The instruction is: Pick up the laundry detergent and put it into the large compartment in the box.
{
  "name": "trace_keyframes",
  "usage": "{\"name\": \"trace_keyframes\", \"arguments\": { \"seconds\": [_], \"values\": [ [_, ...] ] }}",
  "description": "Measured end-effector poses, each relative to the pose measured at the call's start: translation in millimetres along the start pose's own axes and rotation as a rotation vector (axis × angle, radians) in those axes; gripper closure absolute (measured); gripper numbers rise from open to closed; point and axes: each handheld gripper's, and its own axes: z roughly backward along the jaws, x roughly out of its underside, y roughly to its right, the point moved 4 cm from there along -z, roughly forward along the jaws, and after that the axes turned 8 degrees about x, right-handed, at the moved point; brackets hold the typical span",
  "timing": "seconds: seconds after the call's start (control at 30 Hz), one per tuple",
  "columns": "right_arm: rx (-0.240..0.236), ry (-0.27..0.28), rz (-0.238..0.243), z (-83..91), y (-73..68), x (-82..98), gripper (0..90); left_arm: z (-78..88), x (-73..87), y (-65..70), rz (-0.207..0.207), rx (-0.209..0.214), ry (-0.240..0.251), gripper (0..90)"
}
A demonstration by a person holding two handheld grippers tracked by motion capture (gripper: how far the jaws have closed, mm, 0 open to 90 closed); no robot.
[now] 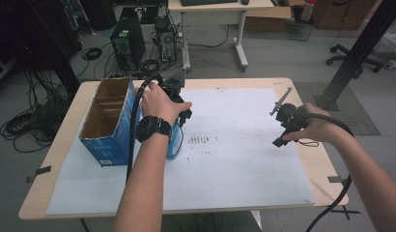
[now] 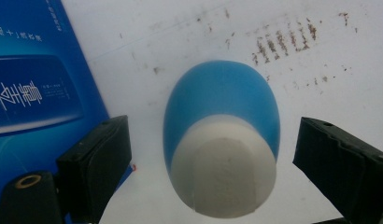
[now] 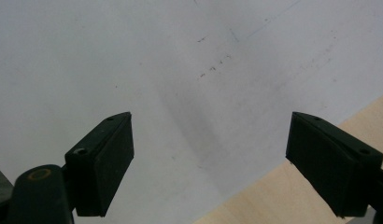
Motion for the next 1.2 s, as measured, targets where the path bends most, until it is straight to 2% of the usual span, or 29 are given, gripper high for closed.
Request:
{"name": "trace_keyframes", "arguments": {
  "seconds": [0.27,0.67,1.2],
  "values": [
    [-0.004,-0.001,0.001,-1.4,-0.6,-0.3,15.2,-6.4,-0.5,-1.1,0.003,-0.026,-0.005,9.5],
    [-0.007,-0.003,-0.003,-3.8,-1.0,0.5,15.2,-19.1,-0.3,-0.4,0.023,0.001,-0.018,11.9],
    [-0.009,-0.004,0.005,-4.8,-2.2,-0.4,15.2,-24.8,0.2,-3.7,0.048,0.012,-0.025,17.6]
  ]
}}
